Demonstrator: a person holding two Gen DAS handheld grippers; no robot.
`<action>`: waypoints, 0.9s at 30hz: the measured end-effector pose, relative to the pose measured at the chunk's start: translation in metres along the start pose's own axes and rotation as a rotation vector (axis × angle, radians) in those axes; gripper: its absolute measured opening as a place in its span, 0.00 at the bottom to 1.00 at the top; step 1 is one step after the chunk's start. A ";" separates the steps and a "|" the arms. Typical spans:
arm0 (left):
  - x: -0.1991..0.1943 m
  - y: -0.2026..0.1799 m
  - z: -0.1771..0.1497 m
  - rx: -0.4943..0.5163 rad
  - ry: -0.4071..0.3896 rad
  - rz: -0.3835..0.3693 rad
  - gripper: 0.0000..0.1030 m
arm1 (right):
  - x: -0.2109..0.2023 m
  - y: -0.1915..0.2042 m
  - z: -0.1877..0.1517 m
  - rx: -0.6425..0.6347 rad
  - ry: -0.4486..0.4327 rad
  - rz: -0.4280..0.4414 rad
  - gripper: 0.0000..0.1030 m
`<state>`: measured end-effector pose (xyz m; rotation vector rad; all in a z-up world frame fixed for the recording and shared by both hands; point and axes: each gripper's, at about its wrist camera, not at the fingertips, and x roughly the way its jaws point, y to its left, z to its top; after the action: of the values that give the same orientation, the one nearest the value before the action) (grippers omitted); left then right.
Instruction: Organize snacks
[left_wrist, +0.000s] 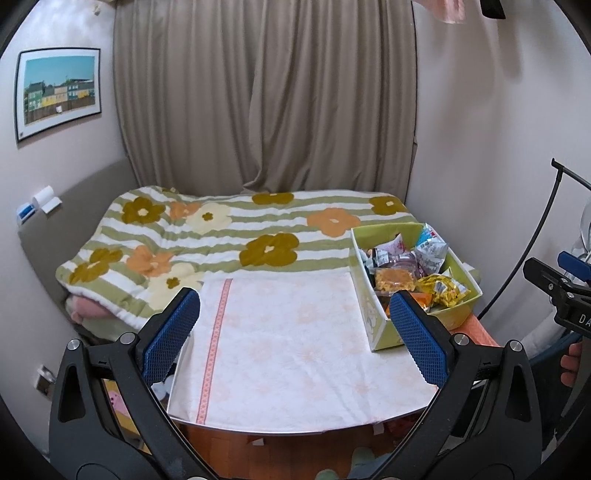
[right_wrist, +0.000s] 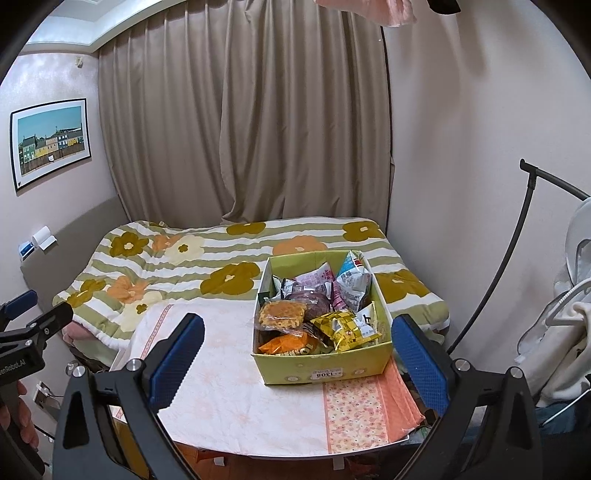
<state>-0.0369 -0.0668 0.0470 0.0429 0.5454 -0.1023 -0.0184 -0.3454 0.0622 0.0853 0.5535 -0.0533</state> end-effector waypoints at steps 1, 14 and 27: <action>0.001 0.001 0.000 -0.002 0.001 -0.002 0.99 | 0.001 0.001 0.000 -0.001 0.001 0.000 0.98; 0.010 0.010 -0.002 -0.008 0.003 0.002 0.99 | 0.009 0.008 0.000 0.004 0.009 0.005 0.98; 0.013 0.008 -0.001 0.005 -0.017 0.005 0.99 | 0.017 0.012 0.002 0.003 0.010 -0.002 0.98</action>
<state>-0.0250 -0.0600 0.0395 0.0480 0.5283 -0.0985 -0.0022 -0.3343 0.0553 0.0884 0.5632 -0.0554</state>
